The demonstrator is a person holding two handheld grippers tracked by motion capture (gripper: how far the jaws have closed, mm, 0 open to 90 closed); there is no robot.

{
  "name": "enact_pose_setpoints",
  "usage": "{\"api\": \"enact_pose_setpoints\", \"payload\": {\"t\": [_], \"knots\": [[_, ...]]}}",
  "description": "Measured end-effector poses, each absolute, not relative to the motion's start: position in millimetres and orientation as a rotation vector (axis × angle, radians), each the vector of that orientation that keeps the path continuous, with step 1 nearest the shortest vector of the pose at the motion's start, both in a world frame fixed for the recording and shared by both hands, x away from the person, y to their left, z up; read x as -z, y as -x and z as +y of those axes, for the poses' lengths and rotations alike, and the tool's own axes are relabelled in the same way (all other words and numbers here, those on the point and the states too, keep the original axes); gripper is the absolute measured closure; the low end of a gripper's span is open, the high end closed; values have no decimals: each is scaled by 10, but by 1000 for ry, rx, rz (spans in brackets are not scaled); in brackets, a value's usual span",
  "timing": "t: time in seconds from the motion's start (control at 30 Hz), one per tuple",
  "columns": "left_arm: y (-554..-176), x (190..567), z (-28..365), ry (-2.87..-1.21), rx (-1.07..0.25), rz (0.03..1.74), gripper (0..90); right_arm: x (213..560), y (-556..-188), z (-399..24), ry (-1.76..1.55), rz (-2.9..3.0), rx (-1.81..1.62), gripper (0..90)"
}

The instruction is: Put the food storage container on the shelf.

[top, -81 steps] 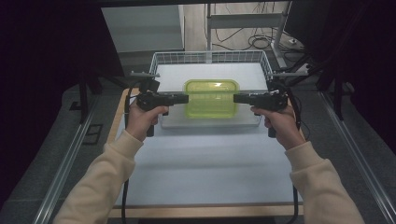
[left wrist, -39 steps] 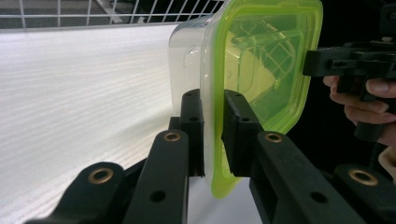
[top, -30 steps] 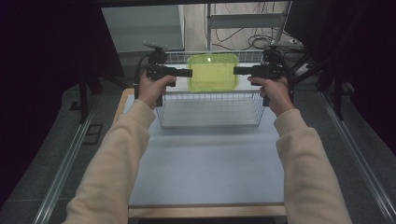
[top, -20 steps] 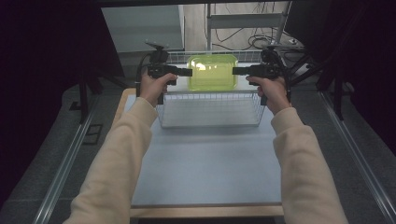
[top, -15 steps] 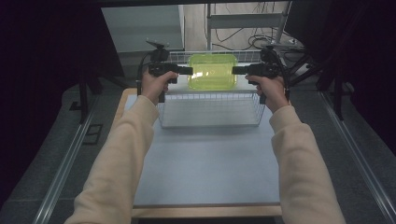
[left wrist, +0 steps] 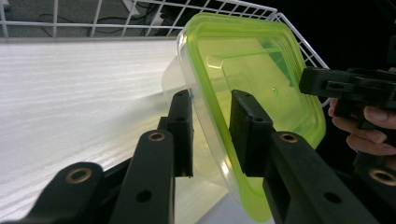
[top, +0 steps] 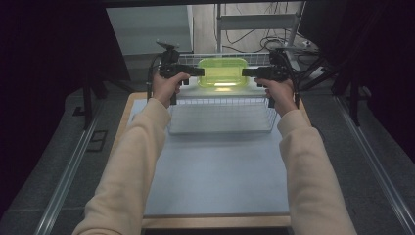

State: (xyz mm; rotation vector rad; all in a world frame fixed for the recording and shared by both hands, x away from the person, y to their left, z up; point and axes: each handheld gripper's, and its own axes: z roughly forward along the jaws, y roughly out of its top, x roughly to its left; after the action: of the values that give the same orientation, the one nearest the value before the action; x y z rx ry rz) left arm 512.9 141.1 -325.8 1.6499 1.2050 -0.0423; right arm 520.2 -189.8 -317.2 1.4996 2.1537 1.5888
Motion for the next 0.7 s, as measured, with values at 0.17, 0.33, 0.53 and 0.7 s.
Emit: {"api": "enact_pose_setpoints", "payload": {"t": [0.17,0.33,0.53,0.7], "knots": [[-5180,3311,1396,-1651,21,1222,655,3218,-5241,-1867,-1489,2137,-1565,650],[-5193,3327,1383,-1650,-18,1218,482,3224,-5238,-1844,-1472,2125,-1536,551],[-5164,3285,1399,-1659,-59,1196,181,3188,-5175,-1870,-1451,2080,-1545,429],[-5049,3189,1454,-1641,-102,1138,150,3095,-5009,-1949,-1349,2048,-1596,370]]}}
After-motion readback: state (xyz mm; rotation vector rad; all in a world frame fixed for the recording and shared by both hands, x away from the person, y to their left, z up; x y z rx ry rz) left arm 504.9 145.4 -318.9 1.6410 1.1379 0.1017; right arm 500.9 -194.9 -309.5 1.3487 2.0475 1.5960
